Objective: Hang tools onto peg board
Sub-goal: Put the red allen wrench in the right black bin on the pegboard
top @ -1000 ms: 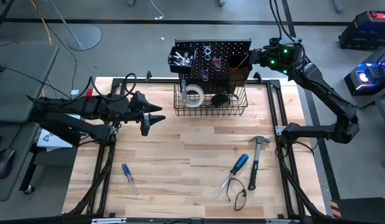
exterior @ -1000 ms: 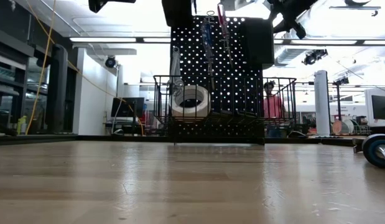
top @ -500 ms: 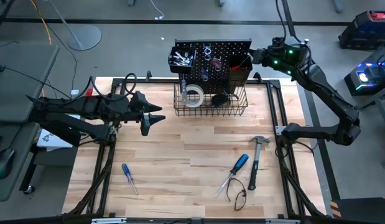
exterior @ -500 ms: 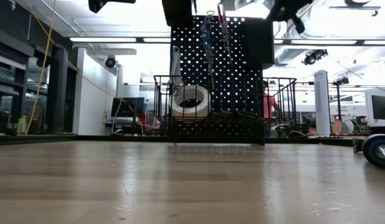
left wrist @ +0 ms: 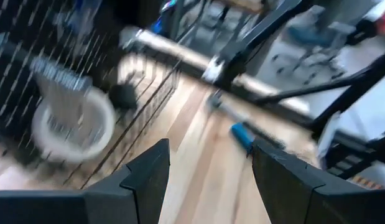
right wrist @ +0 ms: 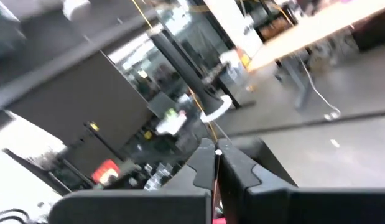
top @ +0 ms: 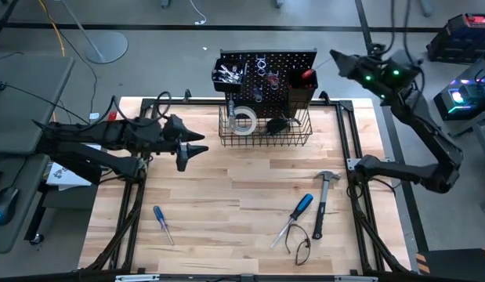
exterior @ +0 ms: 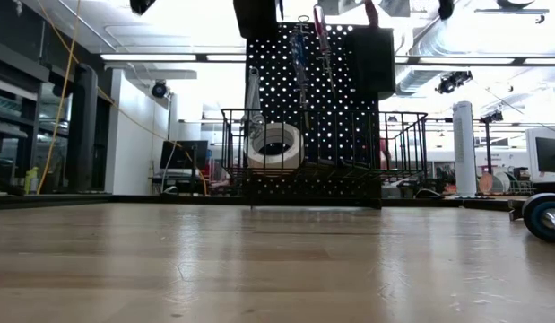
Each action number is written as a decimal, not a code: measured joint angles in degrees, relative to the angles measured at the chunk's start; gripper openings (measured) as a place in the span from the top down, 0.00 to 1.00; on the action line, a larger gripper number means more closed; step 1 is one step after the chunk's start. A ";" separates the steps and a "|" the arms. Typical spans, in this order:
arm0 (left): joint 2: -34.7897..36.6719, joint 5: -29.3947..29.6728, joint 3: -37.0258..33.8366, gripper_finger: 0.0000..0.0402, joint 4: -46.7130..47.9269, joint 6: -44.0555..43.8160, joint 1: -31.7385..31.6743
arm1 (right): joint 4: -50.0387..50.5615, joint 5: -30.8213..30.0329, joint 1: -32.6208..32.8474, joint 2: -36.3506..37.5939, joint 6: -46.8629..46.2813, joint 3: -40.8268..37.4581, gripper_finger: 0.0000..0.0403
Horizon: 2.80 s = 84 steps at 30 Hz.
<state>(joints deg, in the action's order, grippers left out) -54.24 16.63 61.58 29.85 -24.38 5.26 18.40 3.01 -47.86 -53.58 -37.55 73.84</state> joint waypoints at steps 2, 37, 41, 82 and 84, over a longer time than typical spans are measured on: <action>0.02 -1.06 1.54 0.48 -2.44 1.70 0.00 | -3.12 0.00 0.00 0.85 -1.14 0.01 1.00; -11.61 -12.08 13.84 0.41 -64.85 -23.93 -14.69 | -41.55 9.63 40.00 -53.36 43.16 55.69 1.00; -11.61 -13.32 13.90 0.41 -61.90 -26.17 -14.69 | -39.99 9.62 39.93 -53.14 43.51 55.85 1.00; -10.72 -22.23 13.79 0.89 -50.24 -25.69 -20.14 | -21.67 3.74 40.35 -51.54 45.56 55.70 0.76; -9.50 -22.42 13.79 0.89 -45.88 -24.01 -21.25 | -16.09 -0.39 40.35 -49.70 46.07 55.70 0.67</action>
<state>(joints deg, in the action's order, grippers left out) -63.74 -5.79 75.37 -16.03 -48.39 -15.99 2.31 2.61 -7.51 -103.28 8.52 129.54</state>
